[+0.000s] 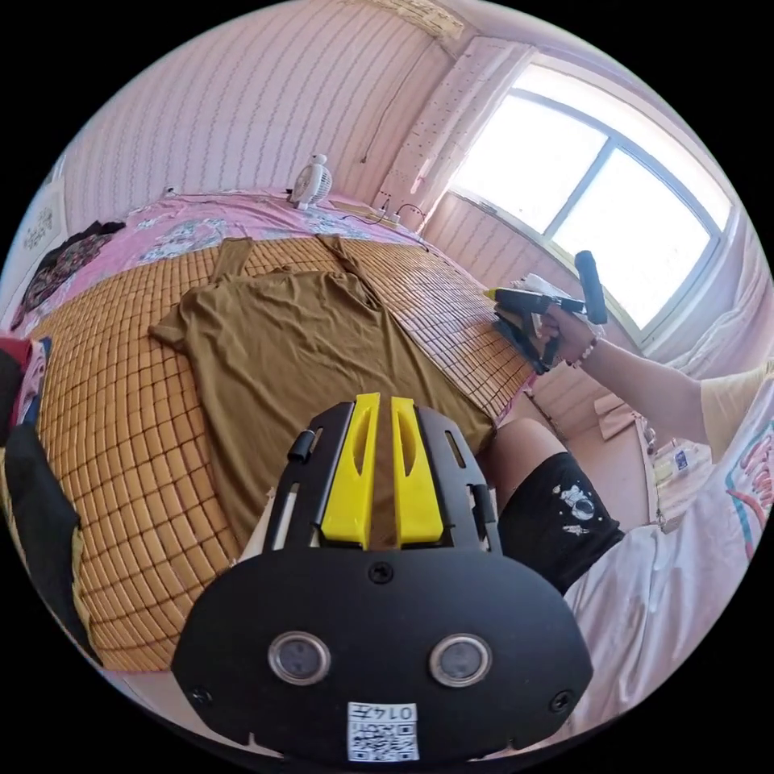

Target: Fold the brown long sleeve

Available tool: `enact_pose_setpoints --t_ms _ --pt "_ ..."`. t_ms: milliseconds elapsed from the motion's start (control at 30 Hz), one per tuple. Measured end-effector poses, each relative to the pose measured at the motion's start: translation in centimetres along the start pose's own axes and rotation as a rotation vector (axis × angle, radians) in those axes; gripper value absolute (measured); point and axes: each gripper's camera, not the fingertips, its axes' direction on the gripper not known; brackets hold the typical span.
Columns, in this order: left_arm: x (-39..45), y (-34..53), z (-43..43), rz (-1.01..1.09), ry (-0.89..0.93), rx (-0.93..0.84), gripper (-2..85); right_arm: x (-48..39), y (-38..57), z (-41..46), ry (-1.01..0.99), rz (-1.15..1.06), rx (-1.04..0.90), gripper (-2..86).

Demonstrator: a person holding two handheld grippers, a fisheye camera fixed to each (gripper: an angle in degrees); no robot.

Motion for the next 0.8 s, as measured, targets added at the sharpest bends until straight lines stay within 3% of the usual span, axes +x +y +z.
enact_pose_setpoints --t_ms 167,367,533,633,700,800 --pt "-2.8 -9.5 10.0 0.086 -0.025 -0.071 -0.5 1.7 -5.7 5.8 0.032 -0.072 -0.017 5.2" --pt "-6.7 -18.3 21.3 0.056 0.063 -0.178 -0.8 3.7 -14.2 15.9 -0.083 -0.041 -0.121 5.8" --pt "-7.2 -20.6 27.9 0.119 0.006 -0.295 -1.0 4.8 -17.6 23.5 -0.052 0.051 -0.182 6.4" --pt "-7.5 -20.7 28.5 0.144 0.011 -0.238 -1.0 6.1 -17.6 26.4 -0.092 0.086 -0.253 4.1" --pt "-7.8 -20.8 28.8 0.131 0.029 -0.241 -1.0 6.9 -17.0 26.8 -0.149 0.093 -0.296 0.9" --pt "-8.1 -21.1 29.2 0.112 0.039 -0.237 -1.0 8.4 -14.4 21.7 -0.175 0.135 -0.110 0.0"
